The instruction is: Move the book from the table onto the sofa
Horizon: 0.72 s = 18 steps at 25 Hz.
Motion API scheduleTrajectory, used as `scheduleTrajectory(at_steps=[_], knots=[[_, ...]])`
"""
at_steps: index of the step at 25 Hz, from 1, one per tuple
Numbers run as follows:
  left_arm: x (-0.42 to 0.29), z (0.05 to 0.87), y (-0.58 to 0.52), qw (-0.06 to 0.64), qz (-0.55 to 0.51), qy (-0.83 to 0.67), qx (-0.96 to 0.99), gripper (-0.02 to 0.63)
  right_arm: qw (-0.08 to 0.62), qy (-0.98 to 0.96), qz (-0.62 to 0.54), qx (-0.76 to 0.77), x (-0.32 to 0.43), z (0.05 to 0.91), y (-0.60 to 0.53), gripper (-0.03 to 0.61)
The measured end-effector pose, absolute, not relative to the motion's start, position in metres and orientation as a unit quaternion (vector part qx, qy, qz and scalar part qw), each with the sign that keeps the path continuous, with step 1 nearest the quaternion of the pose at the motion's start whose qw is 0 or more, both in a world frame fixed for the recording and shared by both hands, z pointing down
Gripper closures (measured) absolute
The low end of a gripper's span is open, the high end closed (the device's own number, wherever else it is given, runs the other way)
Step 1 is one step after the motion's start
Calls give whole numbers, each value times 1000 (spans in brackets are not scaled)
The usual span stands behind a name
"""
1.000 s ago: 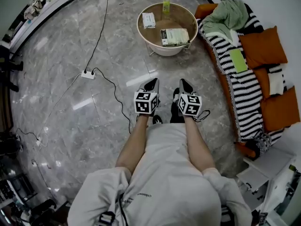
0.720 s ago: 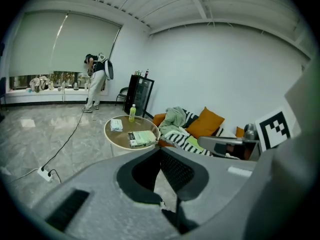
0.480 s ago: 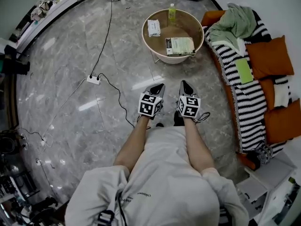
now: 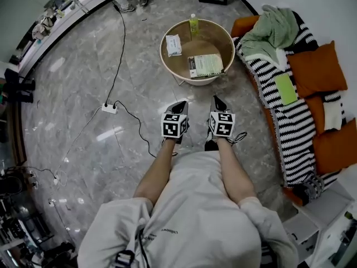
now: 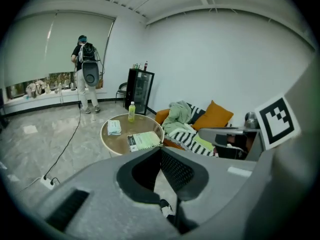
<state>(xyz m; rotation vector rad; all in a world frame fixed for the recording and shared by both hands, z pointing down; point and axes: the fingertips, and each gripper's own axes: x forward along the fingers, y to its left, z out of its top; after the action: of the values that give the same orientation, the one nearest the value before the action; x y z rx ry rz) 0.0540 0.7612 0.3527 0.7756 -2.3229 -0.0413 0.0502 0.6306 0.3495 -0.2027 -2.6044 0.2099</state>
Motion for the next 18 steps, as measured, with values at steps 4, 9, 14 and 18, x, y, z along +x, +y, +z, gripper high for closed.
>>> scheduleTrajectory(at_steps=[4,9,14,18], knots=[[44,359,764,361,-15,-892,272,604,284,-951,71,-101,44,353,632,574],[26,360,747,359,-22,-897,256,604,299,-946,75,-99,23,355,602,574],[7,373,725,364,-36,-899,242,604,307,-943,88,-90,0,366,572,574],[-8,363,708,348,-44,-909,226,604,320,-937,72,-116,-8,371,565,574]])
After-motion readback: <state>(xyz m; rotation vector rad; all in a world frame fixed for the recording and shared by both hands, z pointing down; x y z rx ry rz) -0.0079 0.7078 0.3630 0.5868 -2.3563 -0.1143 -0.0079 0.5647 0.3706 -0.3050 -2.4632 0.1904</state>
